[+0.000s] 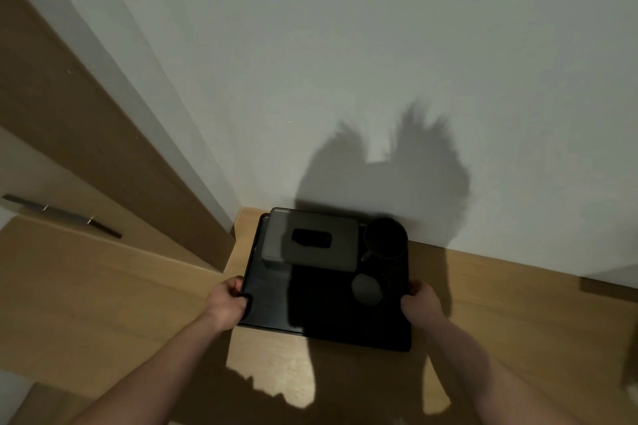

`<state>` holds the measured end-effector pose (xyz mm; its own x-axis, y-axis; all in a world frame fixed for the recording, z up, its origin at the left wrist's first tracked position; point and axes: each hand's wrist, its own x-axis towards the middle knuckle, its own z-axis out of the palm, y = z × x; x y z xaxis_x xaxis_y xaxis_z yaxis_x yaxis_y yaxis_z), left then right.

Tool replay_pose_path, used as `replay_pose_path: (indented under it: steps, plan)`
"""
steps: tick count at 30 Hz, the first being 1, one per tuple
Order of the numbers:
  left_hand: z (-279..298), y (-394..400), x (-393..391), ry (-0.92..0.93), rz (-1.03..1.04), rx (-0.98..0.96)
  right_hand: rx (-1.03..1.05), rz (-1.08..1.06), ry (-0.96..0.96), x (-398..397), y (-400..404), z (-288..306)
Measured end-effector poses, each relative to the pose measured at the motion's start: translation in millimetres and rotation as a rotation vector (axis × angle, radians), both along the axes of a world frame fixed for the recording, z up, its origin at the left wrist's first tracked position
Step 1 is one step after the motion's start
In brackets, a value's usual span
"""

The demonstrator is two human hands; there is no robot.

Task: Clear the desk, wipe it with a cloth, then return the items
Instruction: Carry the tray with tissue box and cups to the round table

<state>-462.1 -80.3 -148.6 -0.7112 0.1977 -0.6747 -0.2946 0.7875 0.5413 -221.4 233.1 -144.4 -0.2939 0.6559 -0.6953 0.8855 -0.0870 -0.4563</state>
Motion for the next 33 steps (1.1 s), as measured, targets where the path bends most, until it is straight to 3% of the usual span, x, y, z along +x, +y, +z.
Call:
replay_pose_path:
  steps: [12, 21, 33]
  plan:
    - [47.6, -9.8, 55.2, 0.04, -0.164, 0.048, 0.017, -0.155, 0.046, 96.1, -46.6, 56.9]
    - [68.3, -20.5, 96.5, 0.063, -0.418, 0.1, 0.024, -0.466, 0.15, 206.2, -137.0, 80.8]
    - [126.5, -12.4, 233.3, 0.03, -0.69, 0.141, 0.04, -0.756, 0.183, 372.9, -227.2, 117.5]
